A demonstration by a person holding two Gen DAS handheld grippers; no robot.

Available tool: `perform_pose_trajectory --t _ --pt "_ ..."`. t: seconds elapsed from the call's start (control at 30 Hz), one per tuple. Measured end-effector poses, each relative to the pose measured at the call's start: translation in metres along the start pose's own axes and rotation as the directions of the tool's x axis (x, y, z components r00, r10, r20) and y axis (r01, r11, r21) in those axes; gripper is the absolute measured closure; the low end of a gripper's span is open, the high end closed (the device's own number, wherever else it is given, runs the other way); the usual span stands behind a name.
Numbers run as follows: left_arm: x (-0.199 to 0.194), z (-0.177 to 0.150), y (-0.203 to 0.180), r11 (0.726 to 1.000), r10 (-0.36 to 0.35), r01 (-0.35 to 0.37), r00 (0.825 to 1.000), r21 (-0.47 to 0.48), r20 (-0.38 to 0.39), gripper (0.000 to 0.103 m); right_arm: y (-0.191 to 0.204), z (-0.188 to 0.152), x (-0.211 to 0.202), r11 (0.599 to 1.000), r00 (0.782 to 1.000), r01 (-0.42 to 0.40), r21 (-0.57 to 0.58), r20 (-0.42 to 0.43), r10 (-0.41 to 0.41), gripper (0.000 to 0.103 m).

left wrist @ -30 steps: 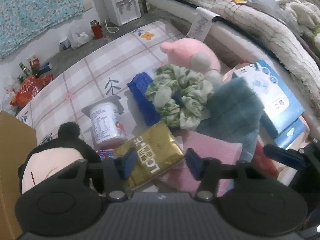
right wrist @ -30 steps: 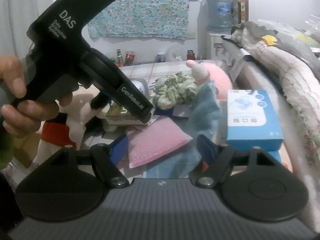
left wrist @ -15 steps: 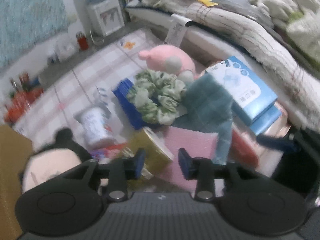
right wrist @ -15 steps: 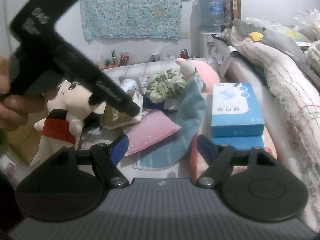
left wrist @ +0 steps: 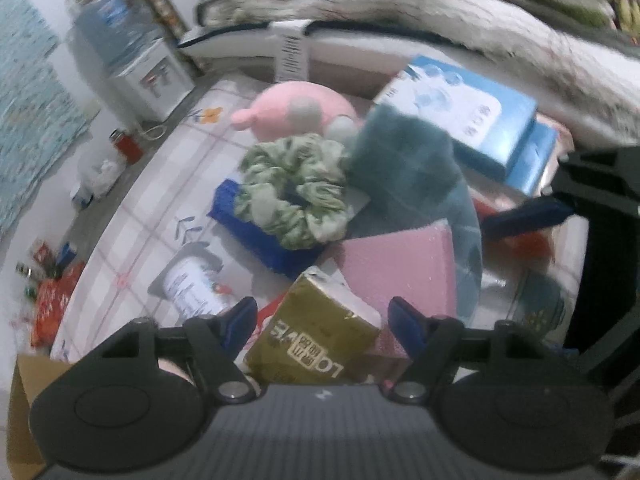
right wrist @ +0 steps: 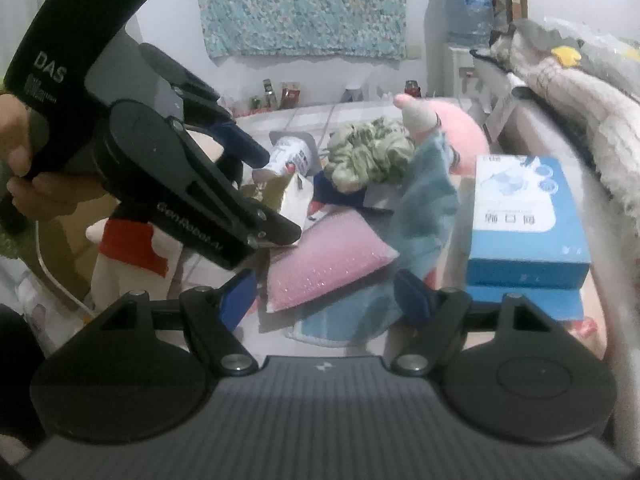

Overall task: Organize soft objects
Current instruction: 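Lower the open left gripper around the gold foil packet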

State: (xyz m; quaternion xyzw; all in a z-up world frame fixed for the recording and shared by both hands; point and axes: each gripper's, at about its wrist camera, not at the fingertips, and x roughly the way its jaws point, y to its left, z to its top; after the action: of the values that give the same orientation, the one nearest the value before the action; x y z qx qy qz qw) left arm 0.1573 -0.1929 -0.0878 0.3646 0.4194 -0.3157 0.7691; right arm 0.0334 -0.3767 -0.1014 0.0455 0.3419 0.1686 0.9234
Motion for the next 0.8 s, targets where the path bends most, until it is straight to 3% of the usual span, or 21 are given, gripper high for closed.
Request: perform_pose_trajectory --t 0.2,0.33,0.5,0.6,0.63,0.8 --pt "0.015 0.000 0.000 0.998 -0.033 0.034 0.999 0.052 -0.027 0.029 -0.002 -0.006 0.008 1.000 1.000 -0.014 0.013 -0.018 0.014 0.027" --pt "0.018 0.000 0.005 0.997 -0.071 0.072 0.997 0.031 -0.028 0.039 -0.004 -0.007 0.011 1.000 1.000 -0.019 0.024 -0.016 0.019 0.027" --pt "0.015 -0.002 0.003 0.998 -0.058 0.058 0.998 0.033 -0.017 0.041 -0.005 -0.007 0.010 0.999 1.000 -0.016 0.029 -0.012 0.016 0.027" --pt "0.009 -0.003 0.000 0.999 -0.010 0.010 1.000 0.049 0.010 0.042 -0.004 -0.007 0.008 1.000 1.000 -0.007 0.024 -0.005 0.007 0.027" --pt "0.007 -0.002 -0.001 0.999 0.000 0.000 1.000 0.050 0.016 0.049 -0.004 -0.007 0.007 1.000 1.000 -0.005 0.026 -0.004 0.005 0.027" --pt "-0.007 0.003 0.009 0.999 -0.001 0.003 0.999 -0.040 0.037 0.056 -0.003 -0.009 0.001 0.999 1.000 -0.001 0.038 0.004 0.000 0.027"
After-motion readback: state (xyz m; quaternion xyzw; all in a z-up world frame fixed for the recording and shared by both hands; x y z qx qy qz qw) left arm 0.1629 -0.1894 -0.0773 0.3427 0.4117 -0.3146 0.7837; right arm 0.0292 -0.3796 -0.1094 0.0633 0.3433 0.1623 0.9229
